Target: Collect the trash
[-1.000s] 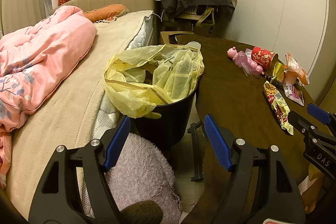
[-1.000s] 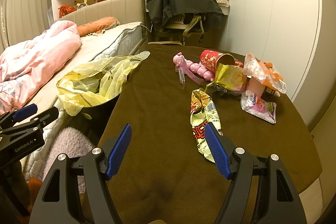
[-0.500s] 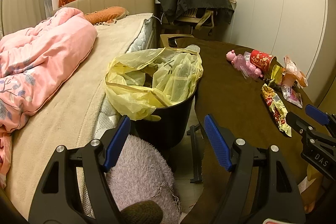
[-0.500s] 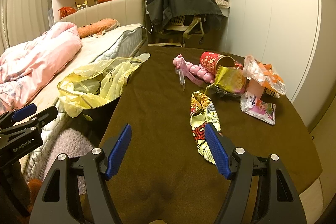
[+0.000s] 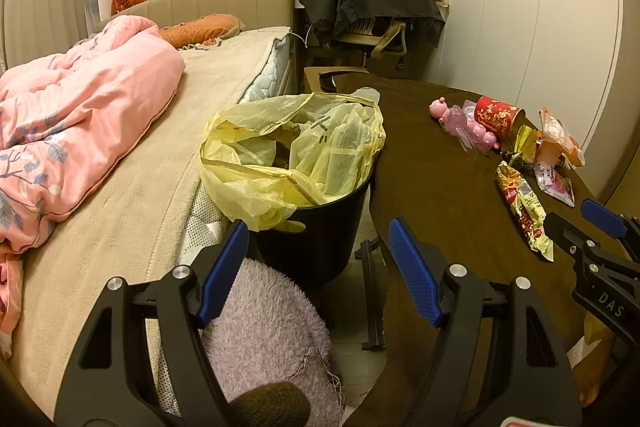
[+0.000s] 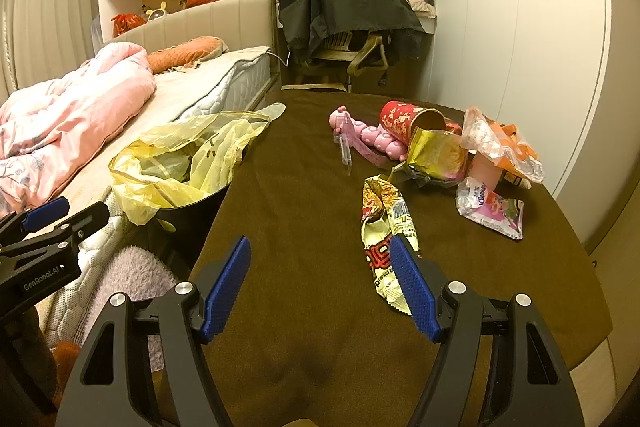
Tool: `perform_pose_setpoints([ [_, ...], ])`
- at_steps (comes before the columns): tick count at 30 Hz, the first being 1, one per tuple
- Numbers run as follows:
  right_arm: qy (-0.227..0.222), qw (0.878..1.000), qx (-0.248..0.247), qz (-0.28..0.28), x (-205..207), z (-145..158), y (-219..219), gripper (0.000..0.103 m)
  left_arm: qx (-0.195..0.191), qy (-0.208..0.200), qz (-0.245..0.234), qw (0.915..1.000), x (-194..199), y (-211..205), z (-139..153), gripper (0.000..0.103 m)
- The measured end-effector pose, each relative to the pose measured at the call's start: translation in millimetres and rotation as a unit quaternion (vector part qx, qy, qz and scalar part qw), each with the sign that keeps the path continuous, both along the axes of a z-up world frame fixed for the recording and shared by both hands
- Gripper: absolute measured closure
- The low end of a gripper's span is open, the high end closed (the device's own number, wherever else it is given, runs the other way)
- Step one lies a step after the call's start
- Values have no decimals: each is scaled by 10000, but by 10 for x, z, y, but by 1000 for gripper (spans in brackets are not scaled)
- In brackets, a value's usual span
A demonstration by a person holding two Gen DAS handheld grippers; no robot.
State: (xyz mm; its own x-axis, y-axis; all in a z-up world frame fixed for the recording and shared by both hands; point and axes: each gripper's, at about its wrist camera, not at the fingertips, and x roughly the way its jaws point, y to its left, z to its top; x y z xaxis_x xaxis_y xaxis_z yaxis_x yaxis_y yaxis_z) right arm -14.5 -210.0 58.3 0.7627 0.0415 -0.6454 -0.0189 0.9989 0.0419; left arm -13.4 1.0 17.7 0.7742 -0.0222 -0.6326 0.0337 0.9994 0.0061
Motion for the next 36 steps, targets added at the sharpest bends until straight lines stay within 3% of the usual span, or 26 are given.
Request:
perform_pose_setpoints([
  [10, -86, 9997, -117, -189, 136, 65, -337, 35, -35, -25, -326, 9995, 157, -244, -21, 34],
  [16, -12, 9970, -252, -730, 252, -59, -979, 35, -247, 167, -916, 9953, 523, -706, -114, 34],
  [23, 433, 9907, 60, -1290, 371, -353, -1728, 35, -790, 460, -1584, 9831, 1050, -1268, -214, 29],
  [31, 547, 9867, 240, -1511, 430, -553, -2102, 35, -720, 982, -1512, 9810, 1874, -1643, -269, 30],
  [36, 296, 9911, 206, -1285, 588, -397, -2178, 35, -940, 1365, -1442, 9756, 2202, -1677, -264, 42],
])
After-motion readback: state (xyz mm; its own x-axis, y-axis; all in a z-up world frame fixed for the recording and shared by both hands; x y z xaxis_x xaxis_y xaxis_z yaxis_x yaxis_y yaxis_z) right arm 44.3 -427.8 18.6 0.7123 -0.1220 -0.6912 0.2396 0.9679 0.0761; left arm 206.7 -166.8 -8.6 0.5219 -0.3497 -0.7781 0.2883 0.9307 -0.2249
